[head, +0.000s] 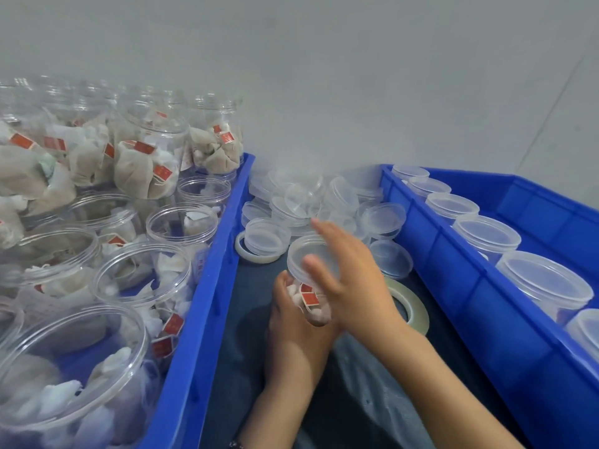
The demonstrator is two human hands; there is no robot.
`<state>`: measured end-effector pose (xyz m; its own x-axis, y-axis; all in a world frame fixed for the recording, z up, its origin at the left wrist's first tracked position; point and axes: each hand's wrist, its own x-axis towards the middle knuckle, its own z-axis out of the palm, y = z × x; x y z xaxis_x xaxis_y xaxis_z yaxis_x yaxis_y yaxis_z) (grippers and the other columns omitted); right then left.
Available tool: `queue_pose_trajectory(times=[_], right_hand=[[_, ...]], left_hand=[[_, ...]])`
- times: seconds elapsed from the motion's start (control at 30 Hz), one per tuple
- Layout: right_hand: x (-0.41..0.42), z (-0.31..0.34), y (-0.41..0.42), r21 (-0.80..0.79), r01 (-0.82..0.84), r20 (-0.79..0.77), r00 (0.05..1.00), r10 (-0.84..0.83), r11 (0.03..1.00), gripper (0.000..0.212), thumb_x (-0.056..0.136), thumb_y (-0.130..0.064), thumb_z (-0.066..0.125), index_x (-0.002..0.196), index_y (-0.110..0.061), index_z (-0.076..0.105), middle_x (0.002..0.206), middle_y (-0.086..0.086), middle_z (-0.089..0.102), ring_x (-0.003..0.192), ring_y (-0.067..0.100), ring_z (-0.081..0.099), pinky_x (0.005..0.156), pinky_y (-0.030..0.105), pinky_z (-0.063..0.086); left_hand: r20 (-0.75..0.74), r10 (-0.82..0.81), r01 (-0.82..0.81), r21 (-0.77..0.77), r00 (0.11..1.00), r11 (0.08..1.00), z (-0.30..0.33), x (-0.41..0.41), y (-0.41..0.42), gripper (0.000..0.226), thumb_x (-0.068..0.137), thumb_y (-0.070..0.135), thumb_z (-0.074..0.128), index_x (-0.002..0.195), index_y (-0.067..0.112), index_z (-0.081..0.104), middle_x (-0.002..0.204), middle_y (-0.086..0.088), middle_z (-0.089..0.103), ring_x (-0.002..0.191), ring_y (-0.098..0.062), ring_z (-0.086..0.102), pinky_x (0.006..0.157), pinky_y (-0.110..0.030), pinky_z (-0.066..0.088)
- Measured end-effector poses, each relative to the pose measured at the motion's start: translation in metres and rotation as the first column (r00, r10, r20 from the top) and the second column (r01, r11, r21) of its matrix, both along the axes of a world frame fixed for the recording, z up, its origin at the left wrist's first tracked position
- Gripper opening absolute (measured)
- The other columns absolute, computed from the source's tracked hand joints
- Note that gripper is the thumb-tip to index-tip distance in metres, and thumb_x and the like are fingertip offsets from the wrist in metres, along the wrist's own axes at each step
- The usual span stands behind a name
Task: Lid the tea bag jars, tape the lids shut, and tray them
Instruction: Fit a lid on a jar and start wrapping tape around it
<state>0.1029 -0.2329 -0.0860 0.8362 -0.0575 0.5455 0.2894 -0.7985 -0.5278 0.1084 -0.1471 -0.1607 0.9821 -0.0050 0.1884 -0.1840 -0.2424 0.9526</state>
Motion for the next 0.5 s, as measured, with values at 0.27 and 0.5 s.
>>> queue_pose_trajectory(times=[0.27, 0.5], right_hand=[[-0.026, -0.064, -0.077, -0.254, 0.15, -0.44, 0.862, -0.252, 0.956, 0.069, 0.083, -0.061, 0.048, 0.141, -0.026, 0.035, 0.146, -0.011, 0.038, 0.133, 0.008, 0.033, 0.102, 0.022, 0.027], [-0.034, -0.058, -0.07, -0.339, 0.252, -0.3, 0.884, -0.358, 0.906, 0.033, 0.086, -0.059, 0.043, 0.097, -0.031, 0.055, 0.098, -0.014, 0.059, 0.094, 0.013, 0.055, 0.065, 0.028, 0.029]], left_hand=[[0.069, 0.17, -0.181, 0.203, 0.983, 0.962, 0.003, 0.001, 0.006, 0.116, 0.045, 0.056, 0.078, 0.145, 0.034, 0.024, 0.101, 0.008, 0.033, 0.099, -0.014, 0.047, 0.081, -0.023, 0.037], [0.088, 0.193, -0.193, -0.008, 0.977, 0.981, 0.001, -0.003, 0.008, 0.034, 0.071, 0.025, 0.078, 0.071, 0.025, 0.044, 0.062, 0.008, 0.053, 0.062, -0.006, 0.055, 0.055, -0.016, 0.039]])
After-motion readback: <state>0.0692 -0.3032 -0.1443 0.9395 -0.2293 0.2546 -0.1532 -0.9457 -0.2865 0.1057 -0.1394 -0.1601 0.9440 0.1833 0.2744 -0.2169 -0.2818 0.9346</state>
